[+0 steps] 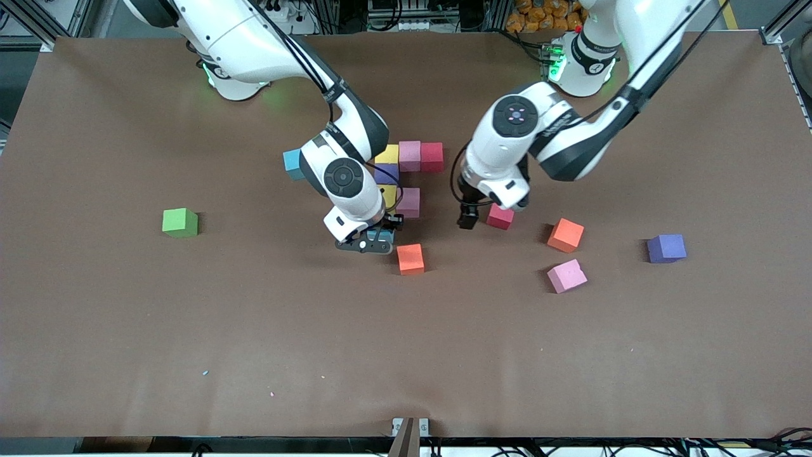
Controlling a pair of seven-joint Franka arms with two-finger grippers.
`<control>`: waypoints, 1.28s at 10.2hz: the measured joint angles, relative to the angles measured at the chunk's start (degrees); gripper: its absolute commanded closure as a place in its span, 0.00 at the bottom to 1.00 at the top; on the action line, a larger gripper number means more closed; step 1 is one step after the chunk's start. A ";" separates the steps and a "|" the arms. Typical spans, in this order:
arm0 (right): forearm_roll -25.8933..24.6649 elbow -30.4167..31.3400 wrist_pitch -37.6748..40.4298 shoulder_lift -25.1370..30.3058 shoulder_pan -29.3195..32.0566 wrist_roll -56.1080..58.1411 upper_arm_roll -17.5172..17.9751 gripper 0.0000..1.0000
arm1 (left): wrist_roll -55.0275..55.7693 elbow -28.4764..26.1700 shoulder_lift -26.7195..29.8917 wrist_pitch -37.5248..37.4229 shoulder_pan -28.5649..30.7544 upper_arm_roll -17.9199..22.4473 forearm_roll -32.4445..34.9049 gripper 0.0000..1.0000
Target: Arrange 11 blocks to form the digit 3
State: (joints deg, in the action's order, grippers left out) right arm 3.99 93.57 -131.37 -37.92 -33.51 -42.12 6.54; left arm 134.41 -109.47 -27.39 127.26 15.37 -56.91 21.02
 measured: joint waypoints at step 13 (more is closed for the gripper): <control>-0.90 3.14 -3.65 -1.26 -0.48 0.81 2.14 1.00 | -14.43 -13.83 -5.08 2.30 15.28 -5.56 8.99 0.00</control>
State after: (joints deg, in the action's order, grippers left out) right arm 3.09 96.71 -135.02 -39.18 -34.00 -41.31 8.68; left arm 119.98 -123.31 -32.47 129.55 30.65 -62.47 30.02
